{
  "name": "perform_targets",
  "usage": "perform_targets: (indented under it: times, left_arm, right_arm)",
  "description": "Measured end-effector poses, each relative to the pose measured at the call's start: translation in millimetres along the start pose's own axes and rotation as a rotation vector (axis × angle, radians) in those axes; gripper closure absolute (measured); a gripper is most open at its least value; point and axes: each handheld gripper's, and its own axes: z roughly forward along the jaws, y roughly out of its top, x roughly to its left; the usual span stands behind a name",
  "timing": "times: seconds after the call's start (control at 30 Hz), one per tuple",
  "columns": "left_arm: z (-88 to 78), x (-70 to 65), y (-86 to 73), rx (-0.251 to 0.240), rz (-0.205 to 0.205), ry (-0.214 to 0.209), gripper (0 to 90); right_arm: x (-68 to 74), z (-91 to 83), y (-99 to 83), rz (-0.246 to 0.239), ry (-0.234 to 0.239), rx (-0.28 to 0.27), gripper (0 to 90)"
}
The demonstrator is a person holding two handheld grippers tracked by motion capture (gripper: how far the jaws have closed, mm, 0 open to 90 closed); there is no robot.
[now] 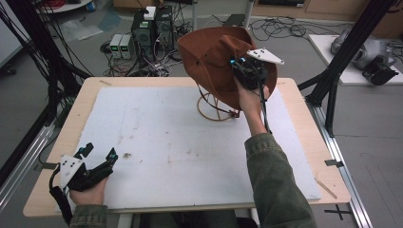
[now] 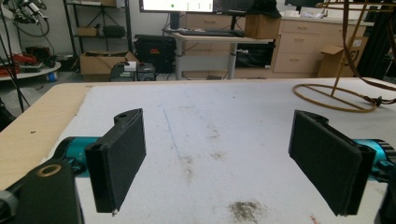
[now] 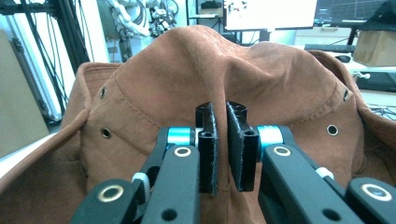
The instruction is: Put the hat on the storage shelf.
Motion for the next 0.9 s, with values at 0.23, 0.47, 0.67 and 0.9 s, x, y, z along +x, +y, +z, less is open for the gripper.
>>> perform_targets:
  times: [0.23, 0.47, 0.67, 0.9]
  left_arm:
    - [-0.6, -0.6, 0.3, 0.003, -0.003, -0.008, 19.2]
    - [-0.4, 0.0, 0.3, 0.006, -0.008, -0.006, 19.4]
    - [-0.5, 0.0, 0.2, 0.011, -0.004, 0.001, 19.6]
    - [-0.9, -0.5, 0.5, 0.006, -0.001, 0.006, 19.6]
  right_arm:
    - [3.9, 0.6, 0.4, -0.027, -0.011, -0.001, 79.1]
    - [0.0, -2.8, 2.3, -0.013, -0.004, -0.015, 72.1]
    - [4.0, -3.3, 3.0, -0.015, 0.028, -0.022, 51.8]
    - [1.7, -4.9, 3.8, 0.026, 0.04, -0.028, 21.6]
